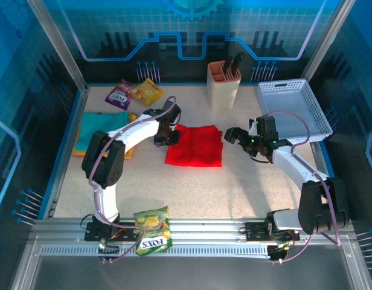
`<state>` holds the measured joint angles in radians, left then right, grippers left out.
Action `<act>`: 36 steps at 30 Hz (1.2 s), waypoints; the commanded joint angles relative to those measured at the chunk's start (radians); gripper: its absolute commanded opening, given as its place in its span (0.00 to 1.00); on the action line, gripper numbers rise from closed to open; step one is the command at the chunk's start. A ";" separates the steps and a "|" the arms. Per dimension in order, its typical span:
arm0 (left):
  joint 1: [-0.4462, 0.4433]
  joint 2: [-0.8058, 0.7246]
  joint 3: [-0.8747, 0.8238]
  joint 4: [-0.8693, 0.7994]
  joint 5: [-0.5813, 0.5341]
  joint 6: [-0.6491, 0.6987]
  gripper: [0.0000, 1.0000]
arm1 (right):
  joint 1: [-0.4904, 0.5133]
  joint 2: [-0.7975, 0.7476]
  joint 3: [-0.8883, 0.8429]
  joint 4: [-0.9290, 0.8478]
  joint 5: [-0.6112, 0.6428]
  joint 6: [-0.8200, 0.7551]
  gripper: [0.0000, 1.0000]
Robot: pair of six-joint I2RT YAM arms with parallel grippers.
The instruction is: Fold and stack the t-shirts
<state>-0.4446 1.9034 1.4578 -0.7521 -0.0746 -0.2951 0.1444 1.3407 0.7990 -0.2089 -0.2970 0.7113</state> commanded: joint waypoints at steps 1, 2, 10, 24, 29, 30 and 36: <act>0.027 -0.106 0.026 -0.121 -0.120 0.102 0.00 | -0.016 -0.033 -0.011 0.008 -0.038 0.017 0.99; 0.037 -0.123 0.024 -0.135 -0.131 0.105 0.00 | -0.018 -0.036 -0.007 0.007 -0.040 0.017 0.98; 0.121 -0.277 0.021 -0.242 -0.175 0.171 0.00 | -0.017 -0.041 0.012 0.022 -0.075 0.017 0.98; 0.222 -0.400 0.187 -0.392 -0.293 0.324 0.00 | -0.017 -0.057 0.029 0.022 -0.109 0.043 0.98; 0.238 -0.413 0.279 -0.442 -0.295 0.356 0.00 | -0.018 -0.061 0.033 0.013 -0.114 0.046 0.98; 0.243 -0.411 0.299 -0.457 -0.295 0.359 0.00 | -0.018 -0.063 0.033 0.012 -0.114 0.047 0.98; 0.253 -0.388 0.399 -0.520 -0.278 0.356 0.00 | -0.017 -0.057 0.051 0.004 -0.123 0.056 0.98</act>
<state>-0.2001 1.5303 1.7931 -1.2228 -0.3443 0.0376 0.1425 1.2995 0.8097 -0.1944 -0.3969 0.7559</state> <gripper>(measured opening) 0.070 0.982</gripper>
